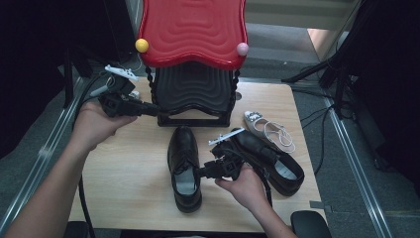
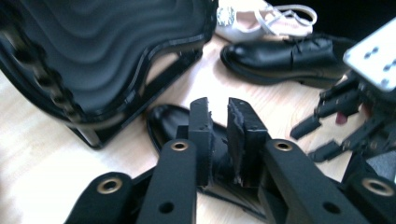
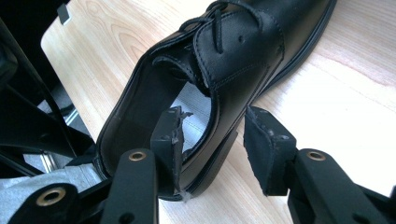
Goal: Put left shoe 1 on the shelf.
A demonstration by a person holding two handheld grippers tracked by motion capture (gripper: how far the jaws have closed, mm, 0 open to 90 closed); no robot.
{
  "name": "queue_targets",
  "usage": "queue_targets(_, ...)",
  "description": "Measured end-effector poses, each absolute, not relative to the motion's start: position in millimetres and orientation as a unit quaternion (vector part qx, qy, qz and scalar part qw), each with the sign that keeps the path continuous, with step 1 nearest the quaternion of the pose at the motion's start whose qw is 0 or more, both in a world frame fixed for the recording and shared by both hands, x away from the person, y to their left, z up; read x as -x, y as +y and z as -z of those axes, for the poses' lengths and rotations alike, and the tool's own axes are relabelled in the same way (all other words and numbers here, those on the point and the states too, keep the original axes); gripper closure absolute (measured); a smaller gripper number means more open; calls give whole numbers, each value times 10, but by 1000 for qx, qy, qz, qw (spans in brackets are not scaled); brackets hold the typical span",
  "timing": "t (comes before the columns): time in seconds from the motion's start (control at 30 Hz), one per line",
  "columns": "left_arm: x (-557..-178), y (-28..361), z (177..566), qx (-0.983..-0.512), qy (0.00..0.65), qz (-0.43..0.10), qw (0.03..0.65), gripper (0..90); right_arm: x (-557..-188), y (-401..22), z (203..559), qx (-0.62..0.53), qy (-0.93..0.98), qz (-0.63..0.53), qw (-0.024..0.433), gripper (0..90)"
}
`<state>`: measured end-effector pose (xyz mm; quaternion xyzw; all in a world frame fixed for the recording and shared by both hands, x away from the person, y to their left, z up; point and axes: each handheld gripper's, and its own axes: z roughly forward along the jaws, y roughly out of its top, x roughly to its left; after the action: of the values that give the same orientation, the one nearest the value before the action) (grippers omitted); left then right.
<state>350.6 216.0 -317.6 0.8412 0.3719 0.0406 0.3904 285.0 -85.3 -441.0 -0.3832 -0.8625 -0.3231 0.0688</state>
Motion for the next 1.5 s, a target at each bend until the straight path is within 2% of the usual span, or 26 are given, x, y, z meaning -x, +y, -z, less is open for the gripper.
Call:
queue_targets(0.23, -3656, 2133, 2948, -837, 364, -63, 404, 894, -2840, -828, 4445, 386, -863, 317, 76, 577)
queue_targets(0.53, -3853, 2036, 2671, -826, 372, -103, 410, 894, -2804, -815, 4482, 391, -867, 303, 58, 522)
queue_targets(0.87, -4023, 1991, 2421, -812, 376, -124, 430, 894, -2806, -845, 4502, 395, -866, 302, 61, 521)
queue_targets(1.03, -4112, 1956, 2342, -809, 370, -144, 433, 897, -2799, -830, 4519, 397, -865, 300, 67, 511)
queue_targets(1.33, -4309, 1904, 2363, -816, 390, -147, 399, 899, -2826, -812, 4542, 416, -853, 302, 84, 500)
queue_targets(1.5, -4298, 1901, 2374, -815, 390, -154, 399, 900, -2894, -794, 4586, 455, -837, 283, 112, 523)
